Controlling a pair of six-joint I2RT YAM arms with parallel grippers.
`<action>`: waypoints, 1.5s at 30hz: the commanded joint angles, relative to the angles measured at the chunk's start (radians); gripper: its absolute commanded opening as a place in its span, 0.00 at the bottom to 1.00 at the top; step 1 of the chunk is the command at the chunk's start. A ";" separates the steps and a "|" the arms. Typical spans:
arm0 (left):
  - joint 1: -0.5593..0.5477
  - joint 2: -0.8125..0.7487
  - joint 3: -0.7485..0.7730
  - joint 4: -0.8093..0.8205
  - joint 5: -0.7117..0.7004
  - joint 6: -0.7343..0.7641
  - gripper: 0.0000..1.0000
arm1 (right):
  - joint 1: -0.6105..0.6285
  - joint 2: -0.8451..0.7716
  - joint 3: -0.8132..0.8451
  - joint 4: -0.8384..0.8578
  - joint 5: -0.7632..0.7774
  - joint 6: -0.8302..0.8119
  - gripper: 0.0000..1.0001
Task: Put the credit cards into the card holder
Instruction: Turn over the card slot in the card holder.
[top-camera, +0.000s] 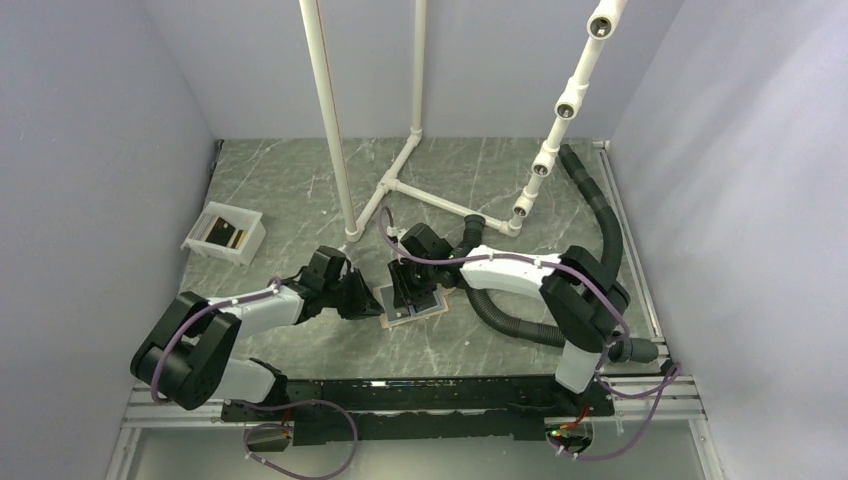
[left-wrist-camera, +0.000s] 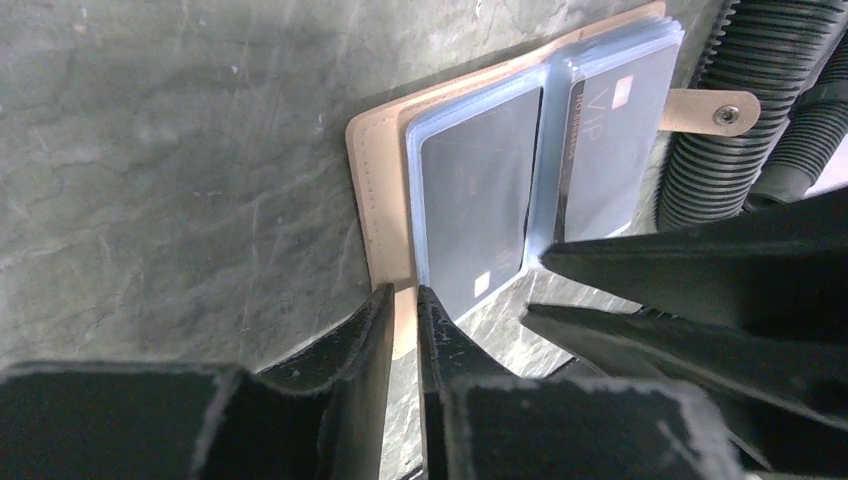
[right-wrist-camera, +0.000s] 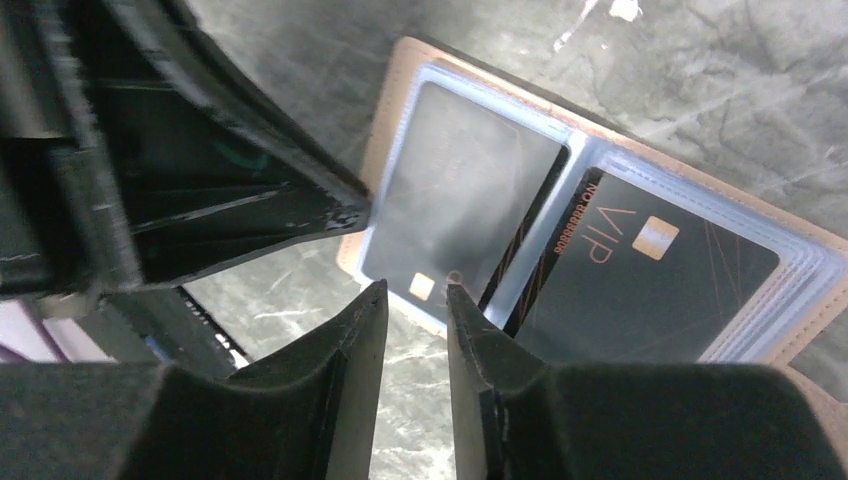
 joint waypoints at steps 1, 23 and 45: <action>-0.005 0.013 -0.003 0.075 0.017 -0.020 0.21 | -0.001 0.044 0.005 0.045 0.038 0.013 0.30; -0.006 0.003 -0.014 0.148 0.064 -0.033 0.13 | 0.073 -0.079 -0.126 0.154 0.125 -0.092 0.60; -0.006 -0.017 -0.007 0.135 0.065 -0.041 0.05 | 0.268 -0.006 -0.076 0.146 0.573 -0.261 0.64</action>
